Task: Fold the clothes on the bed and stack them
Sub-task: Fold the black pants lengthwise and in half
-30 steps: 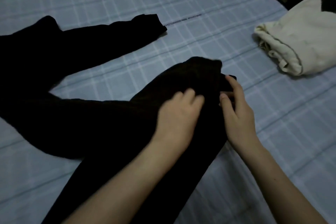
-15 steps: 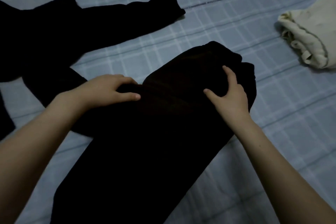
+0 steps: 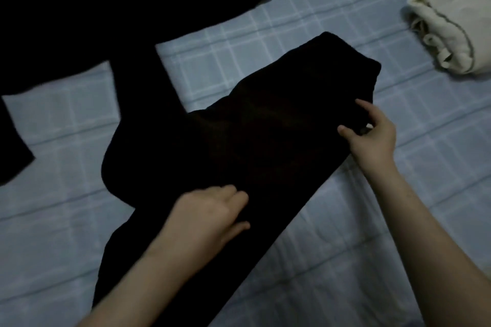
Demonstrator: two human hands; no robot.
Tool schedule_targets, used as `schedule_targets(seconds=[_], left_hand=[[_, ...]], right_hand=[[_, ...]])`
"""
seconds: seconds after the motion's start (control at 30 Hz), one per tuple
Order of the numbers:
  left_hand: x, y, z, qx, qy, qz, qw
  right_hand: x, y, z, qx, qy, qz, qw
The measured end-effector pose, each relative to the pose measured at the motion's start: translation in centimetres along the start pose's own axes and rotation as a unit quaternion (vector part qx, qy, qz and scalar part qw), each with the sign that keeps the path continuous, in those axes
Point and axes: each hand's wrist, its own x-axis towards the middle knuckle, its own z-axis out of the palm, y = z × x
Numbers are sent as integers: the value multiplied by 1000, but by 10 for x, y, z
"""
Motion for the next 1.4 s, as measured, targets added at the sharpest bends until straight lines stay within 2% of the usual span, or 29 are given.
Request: schedule_targets(seconds=[0.07, 0.13, 0.2, 0.23, 0.27, 0.33, 0.4, 0.47, 0.6, 0.63, 0.73, 0.8, 0.83, 0.93, 1.0, 1.07, 1.13, 1.2, 1.27, 1.3, 1.4], left_hand=[[-6, 15, 30, -2, -96, -50, 994], [-9, 16, 35, 16, -109, -61, 992], [-14, 9, 27, -8, -20, -41, 999], [-17, 3, 21, -15, 37, -36, 999], [-21, -4, 15, -12, 84, -41, 996], [-25, -21, 5, -4, 126, -76, 989], [-26, -39, -4, -24, 142, -118, 983], [-29, -55, -7, -2, 133, -130, 982], [-50, -72, 7, 56, 86, -83, 991], [-55, -70, 10, 73, 110, -73, 988], [-71, -53, 16, 140, 262, -56, 953], [-88, -33, 28, 129, 308, -32, 942], [-100, -23, 40, 118, 293, -17, 949], [-142, -12, 68, 77, 166, -22, 983], [-166, -15, 71, -4, 164, -84, 983], [-189, -15, 65, -115, 216, -179, 953], [-211, -11, 61, -177, 247, -317, 899], [-227, -4, 64, -248, 208, -433, 841], [-238, 6, 74, -317, 151, -481, 804], [-243, 10, 79, -336, 133, -482, 798], [-257, 20, 93, -391, 140, -483, 770]], right_hand=[[-7, 4, 5, -51, -20, 7, 999], [-11, -2, 7, -150, -9, -24, 988], [-28, -15, 14, -218, 24, -100, 970], [-43, -24, 22, -212, 21, -150, 965], [-61, -33, 33, -189, -6, -200, 961], [-98, -46, 59, -130, -110, -257, 951], [-125, -51, 81, -109, -199, -265, 937], [-135, -46, 95, -157, -253, -266, 917], [-133, -20, 92, -265, -304, -305, 863], [-134, -15, 89, -281, -306, -316, 853], [-138, -3, 74, -294, -300, -316, 851], [-140, 2, 65, -290, -307, -299, 856], [-142, 3, 63, -295, -314, -292, 854], [-146, -6, 64, -297, -318, -276, 857], [-153, -17, 70, -246, -308, -259, 882], [-170, -27, 75, -180, -289, -241, 909], [-200, -33, 81, -153, -278, -238, 918], [-238, -33, 91, -152, -262, -242, 922], [-276, -30, 100, -166, -230, -241, 928], [-293, -28, 104, -178, -211, -235, 932], [-337, -19, 109, -200, -162, -206, 944]])
